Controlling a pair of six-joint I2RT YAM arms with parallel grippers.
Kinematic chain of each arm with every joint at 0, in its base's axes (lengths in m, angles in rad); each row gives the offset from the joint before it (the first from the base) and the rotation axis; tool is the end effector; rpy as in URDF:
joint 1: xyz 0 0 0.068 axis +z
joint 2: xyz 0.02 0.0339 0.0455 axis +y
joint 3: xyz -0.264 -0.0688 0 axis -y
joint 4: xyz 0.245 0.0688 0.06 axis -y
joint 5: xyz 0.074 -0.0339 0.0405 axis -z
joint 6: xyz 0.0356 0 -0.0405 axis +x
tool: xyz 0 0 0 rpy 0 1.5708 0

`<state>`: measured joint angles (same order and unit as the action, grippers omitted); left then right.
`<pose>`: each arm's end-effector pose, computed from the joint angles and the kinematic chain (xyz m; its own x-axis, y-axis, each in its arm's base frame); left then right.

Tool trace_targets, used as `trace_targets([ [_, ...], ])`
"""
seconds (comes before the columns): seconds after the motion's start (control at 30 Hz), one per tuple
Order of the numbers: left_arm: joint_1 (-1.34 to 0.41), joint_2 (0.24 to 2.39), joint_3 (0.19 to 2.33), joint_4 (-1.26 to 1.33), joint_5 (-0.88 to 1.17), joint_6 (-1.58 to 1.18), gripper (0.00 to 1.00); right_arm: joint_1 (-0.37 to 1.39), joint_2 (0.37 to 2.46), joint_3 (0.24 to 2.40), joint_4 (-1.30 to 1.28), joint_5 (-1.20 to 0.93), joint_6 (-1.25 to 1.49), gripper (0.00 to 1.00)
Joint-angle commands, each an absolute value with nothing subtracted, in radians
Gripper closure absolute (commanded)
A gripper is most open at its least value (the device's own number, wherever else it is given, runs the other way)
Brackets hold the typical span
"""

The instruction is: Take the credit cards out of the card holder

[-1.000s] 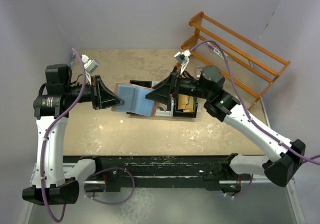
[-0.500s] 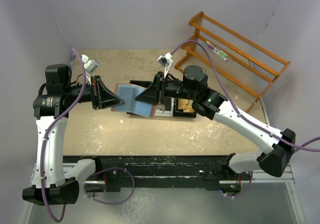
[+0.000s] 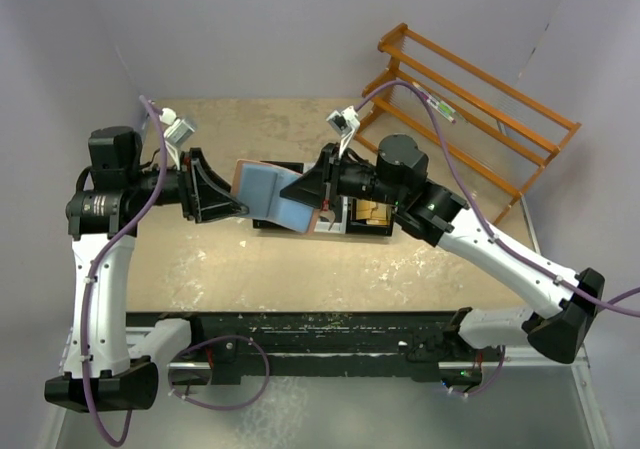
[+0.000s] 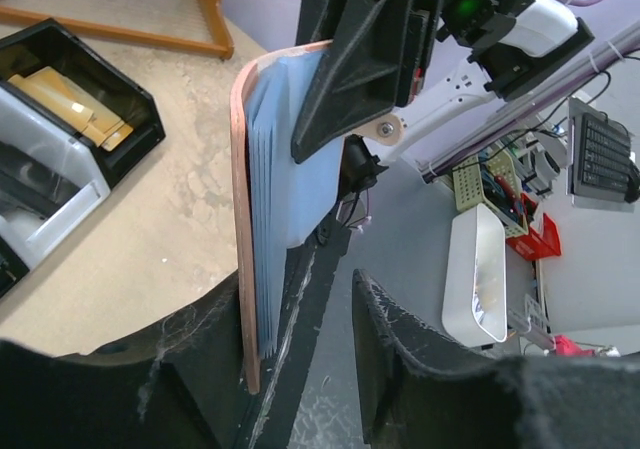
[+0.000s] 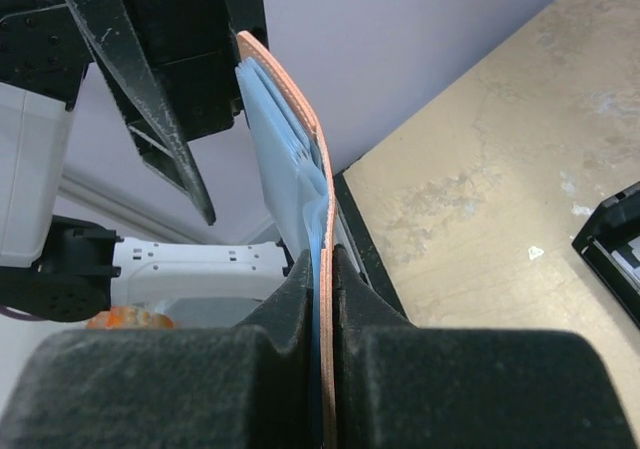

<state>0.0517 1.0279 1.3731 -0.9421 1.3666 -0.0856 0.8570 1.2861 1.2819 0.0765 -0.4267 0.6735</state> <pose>0.1626 -0.0265 0.4333 -0.6275 -0.0498 -0.7770 0.7474 0.2410 -0.6191 0.1835 0.2343 0.4335 -0.5608 0.2198 -0.7982 -0.7786 0.1879 0.5987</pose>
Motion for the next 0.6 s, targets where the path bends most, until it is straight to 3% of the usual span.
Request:
trace_targets([
  [0.0,0.048,0.999,1.403,-0.901,1.464,-0.086,0.51,0.857,1.235,1.275,0.108,-0.387,0.651,1.00],
  [0.13,0.049,0.997,1.402,-0.899,1.504,-0.090,0.51,0.857,1.230,1.272,0.098,-0.386,0.650,1.00],
  [0.27,0.049,0.999,1.402,-0.909,1.522,-0.079,0.57,0.857,1.229,1.272,0.098,-0.387,0.646,1.00],
  [0.57,0.049,1.009,1.402,-0.897,1.428,-0.094,0.83,0.857,1.221,1.269,0.108,-0.406,0.639,1.00],
])
